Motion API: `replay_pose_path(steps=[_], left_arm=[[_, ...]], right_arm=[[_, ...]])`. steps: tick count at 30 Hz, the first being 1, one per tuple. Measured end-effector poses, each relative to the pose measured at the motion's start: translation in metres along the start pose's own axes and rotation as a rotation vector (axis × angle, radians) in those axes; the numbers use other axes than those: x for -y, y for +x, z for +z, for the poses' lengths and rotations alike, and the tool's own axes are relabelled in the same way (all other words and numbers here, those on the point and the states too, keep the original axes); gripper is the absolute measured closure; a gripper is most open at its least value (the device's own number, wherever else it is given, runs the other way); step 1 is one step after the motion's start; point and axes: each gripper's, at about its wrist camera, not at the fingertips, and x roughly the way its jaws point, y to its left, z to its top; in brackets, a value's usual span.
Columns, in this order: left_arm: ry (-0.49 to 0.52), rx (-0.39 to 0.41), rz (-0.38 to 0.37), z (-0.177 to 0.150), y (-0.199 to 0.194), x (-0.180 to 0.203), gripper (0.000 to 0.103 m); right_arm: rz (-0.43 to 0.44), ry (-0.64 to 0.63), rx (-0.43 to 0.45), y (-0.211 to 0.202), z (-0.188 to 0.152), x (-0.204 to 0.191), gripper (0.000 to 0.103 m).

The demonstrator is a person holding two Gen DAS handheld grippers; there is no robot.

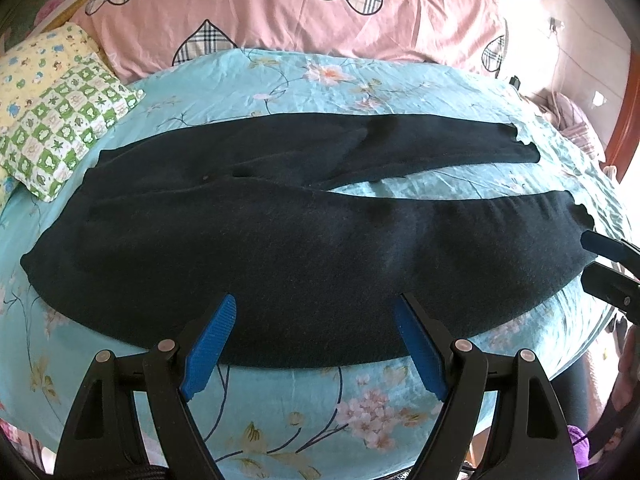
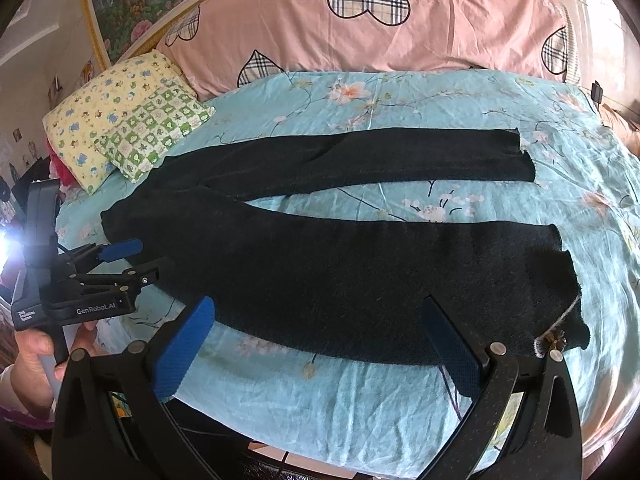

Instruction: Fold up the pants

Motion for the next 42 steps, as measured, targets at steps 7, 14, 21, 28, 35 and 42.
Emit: replay_pose_path(steps=[7,14,21,28,35,42], left_arm=[[0.008,-0.016,-0.003,0.006,0.007,0.000,0.021],[0.040,0.004,-0.002,0.026,0.013,-0.001,0.021],[0.061,0.019,-0.024,0.062,0.025,-0.002,0.021],[0.088,0.011,-0.071,0.092,0.047,-0.001,0.021],[0.145,-0.012,-0.106,0.124,0.075,0.007,0.021],[0.178,-0.029,-0.145,0.158,0.096,0.011,0.021]], right_arm=[[0.007,0.021,0.005,0.001,0.003,0.010,0.000],[0.001,0.036,0.026,0.000,0.018,0.026,0.000],[-0.028,0.065,0.049,0.003,0.044,0.050,0.000],[-0.046,0.072,0.052,0.011,0.068,0.073,0.000],[-0.070,0.090,0.042,0.025,0.092,0.100,0.000],[-0.080,0.100,0.024,0.042,0.117,0.128,0.000]])
